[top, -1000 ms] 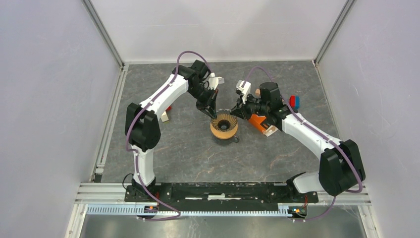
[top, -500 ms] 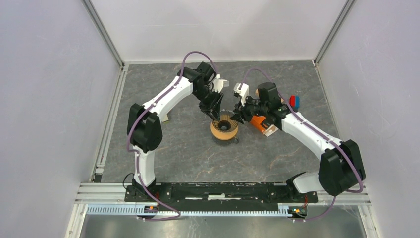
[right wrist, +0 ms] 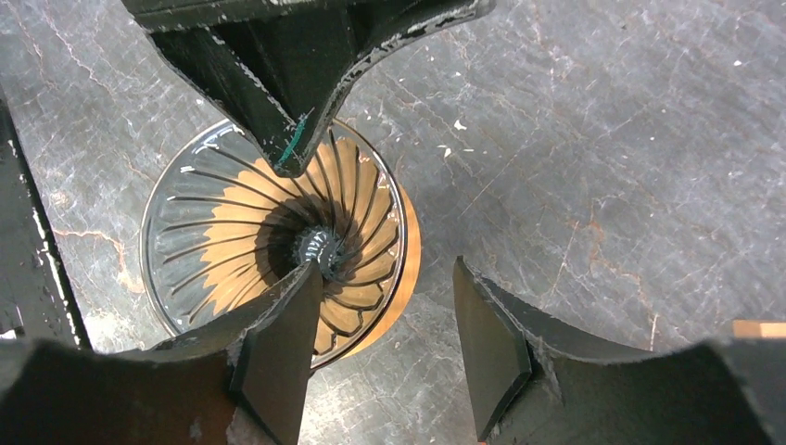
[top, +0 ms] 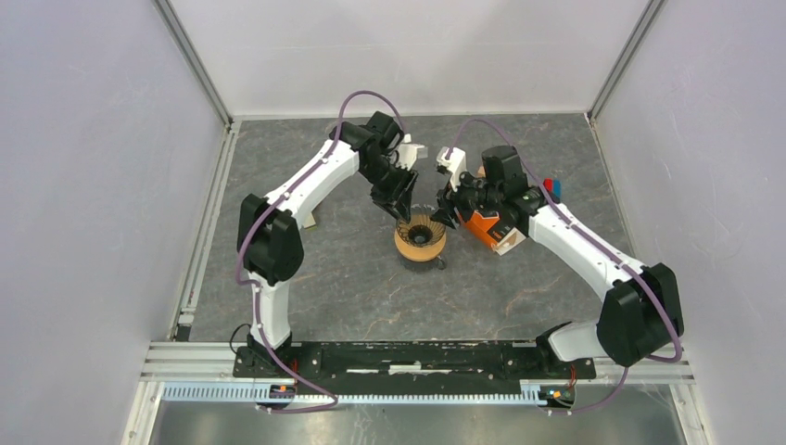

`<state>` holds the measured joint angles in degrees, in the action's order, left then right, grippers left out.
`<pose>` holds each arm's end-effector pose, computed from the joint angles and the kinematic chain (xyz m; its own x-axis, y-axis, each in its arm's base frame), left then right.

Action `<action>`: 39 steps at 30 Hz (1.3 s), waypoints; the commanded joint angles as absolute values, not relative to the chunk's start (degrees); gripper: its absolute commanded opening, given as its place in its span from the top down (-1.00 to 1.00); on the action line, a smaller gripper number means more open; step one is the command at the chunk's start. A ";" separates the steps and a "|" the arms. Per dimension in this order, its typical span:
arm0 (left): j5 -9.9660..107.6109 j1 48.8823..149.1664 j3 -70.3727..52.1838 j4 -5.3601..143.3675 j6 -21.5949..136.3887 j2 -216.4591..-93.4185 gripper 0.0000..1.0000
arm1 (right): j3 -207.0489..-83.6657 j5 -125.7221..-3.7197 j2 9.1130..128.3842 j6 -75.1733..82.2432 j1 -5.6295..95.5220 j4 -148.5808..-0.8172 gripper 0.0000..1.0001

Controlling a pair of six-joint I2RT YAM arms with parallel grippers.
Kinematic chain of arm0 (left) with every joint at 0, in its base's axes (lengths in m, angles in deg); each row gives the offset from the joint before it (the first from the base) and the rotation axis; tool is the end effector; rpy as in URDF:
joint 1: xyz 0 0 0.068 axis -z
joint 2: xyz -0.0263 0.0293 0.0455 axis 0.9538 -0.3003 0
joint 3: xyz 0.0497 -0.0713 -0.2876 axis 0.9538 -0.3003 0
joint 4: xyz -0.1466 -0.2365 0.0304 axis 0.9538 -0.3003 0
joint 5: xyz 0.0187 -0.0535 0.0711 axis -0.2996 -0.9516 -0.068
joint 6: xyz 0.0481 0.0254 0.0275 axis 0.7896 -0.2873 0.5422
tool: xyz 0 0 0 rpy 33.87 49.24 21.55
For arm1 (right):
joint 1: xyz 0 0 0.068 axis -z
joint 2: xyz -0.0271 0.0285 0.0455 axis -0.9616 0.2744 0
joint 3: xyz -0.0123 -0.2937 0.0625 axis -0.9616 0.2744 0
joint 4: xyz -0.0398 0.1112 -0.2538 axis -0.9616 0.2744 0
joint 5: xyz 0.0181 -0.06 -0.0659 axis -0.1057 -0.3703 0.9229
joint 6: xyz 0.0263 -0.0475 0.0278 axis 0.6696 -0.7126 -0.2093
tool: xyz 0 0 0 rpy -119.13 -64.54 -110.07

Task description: Place the coffee filter in the dripper

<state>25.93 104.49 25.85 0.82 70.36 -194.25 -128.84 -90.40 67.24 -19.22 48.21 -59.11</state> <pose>0.3644 -0.2552 0.2951 -0.8001 0.5236 -0.2927 0.5958 0.6366 -0.4896 0.2824 0.1648 0.2981 -0.3073 -0.4040 -0.8616 -0.8793 0.4667 0.0948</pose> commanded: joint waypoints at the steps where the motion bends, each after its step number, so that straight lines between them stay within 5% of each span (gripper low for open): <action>1: 26.84 104.00 29.42 -0.05 72.94 -192.62 0.12 | -132.78 -89.60 65.91 -19.58 48.12 -58.73 -0.22; 11: 28.85 102.65 31.83 -0.03 75.58 -187.86 -0.15 | -131.20 -91.77 60.96 -18.30 54.51 -59.92 -0.30; 20: 33.69 96.37 18.56 17.27 74.45 -171.74 -0.80 | -120.51 -89.70 51.52 -21.21 70.69 -56.63 -0.29; 32: 32.98 95.51 5.23 29.29 72.21 -165.04 -0.81 | -112.24 -101.28 61.08 -21.98 95.62 -48.93 0.23; 39: 31.99 95.53 5.56 29.06 71.46 -166.00 -0.83 | -114.86 -104.28 71.37 -18.52 96.49 -54.68 0.13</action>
<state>33.90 95.42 4.89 26.13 72.68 -165.77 -112.27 -99.97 68.05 -20.56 96.36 -50.45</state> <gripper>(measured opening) 0.907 0.417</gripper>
